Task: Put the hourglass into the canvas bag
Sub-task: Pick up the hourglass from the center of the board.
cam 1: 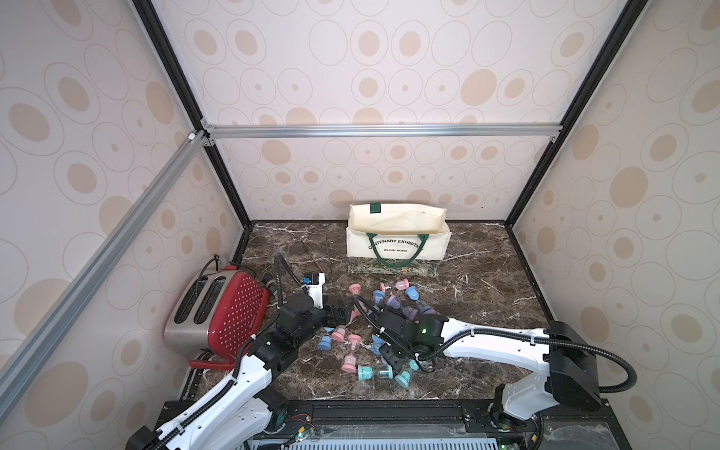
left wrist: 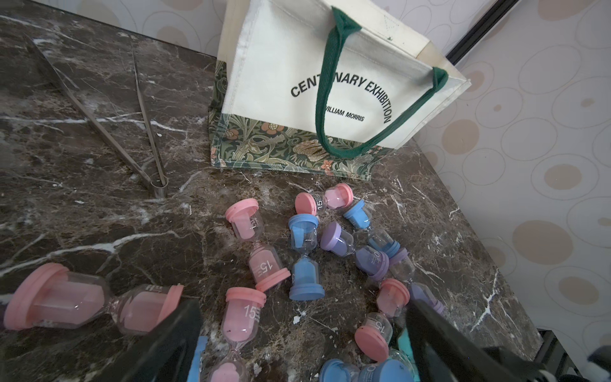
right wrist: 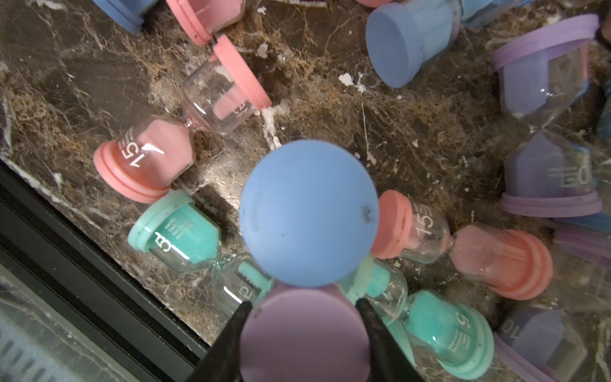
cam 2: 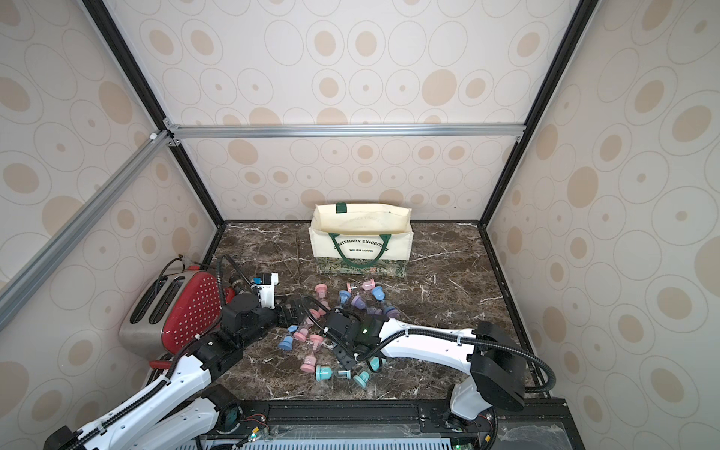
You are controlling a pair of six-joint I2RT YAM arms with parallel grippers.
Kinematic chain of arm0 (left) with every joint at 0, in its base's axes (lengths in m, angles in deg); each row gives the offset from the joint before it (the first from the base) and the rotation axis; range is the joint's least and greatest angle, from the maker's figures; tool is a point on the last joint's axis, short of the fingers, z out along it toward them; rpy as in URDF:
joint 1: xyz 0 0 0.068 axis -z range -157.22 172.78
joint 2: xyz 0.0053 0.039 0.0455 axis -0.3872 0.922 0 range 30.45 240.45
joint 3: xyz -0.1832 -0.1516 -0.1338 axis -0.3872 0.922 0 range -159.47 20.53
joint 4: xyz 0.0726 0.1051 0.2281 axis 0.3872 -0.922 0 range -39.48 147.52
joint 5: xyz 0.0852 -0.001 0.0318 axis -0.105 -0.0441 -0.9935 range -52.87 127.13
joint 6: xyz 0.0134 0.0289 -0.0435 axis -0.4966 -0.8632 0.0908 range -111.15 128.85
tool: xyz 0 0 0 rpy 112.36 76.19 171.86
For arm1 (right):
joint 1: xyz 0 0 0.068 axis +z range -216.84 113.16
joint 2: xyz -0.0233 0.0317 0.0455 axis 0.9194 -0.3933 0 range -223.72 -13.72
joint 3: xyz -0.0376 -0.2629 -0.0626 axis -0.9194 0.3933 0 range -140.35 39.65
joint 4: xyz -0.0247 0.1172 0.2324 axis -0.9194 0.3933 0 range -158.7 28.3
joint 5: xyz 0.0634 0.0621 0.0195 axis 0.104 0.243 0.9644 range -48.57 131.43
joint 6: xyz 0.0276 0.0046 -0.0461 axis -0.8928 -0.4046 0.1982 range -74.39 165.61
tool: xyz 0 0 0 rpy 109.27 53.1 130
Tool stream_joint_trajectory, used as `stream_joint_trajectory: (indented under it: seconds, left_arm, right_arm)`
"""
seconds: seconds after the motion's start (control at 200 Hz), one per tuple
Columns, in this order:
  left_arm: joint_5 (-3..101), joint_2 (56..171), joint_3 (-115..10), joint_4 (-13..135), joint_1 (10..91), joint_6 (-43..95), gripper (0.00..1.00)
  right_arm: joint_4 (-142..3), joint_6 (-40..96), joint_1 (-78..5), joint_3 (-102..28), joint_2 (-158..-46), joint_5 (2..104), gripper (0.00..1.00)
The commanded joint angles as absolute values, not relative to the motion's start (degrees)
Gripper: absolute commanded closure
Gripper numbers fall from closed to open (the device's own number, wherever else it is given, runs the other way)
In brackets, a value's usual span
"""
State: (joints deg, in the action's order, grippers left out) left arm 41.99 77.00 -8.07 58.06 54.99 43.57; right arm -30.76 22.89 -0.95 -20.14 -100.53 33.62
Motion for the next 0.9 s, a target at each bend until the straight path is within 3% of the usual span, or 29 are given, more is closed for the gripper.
stream_joint_trajectory:
  seconds: [0.0,0.59,0.895]
  left_arm:
    - [41.08,75.78,-11.32,56.8,55.43,44.01,0.03]
    - [38.79,77.4,-22.62,49.31,55.37,39.94,0.02]
    - [35.47,82.07,-30.47,47.66,55.39,38.03,0.02]
  right_arm:
    - [-28.12,22.06,-0.46,-22.02,-99.48,31.24,0.73]
    - [-15.03,21.36,-1.05,-33.51,-90.34,24.83,0.79]
    - [-12.27,23.64,-9.57,-43.4,-89.27,29.6,0.83]
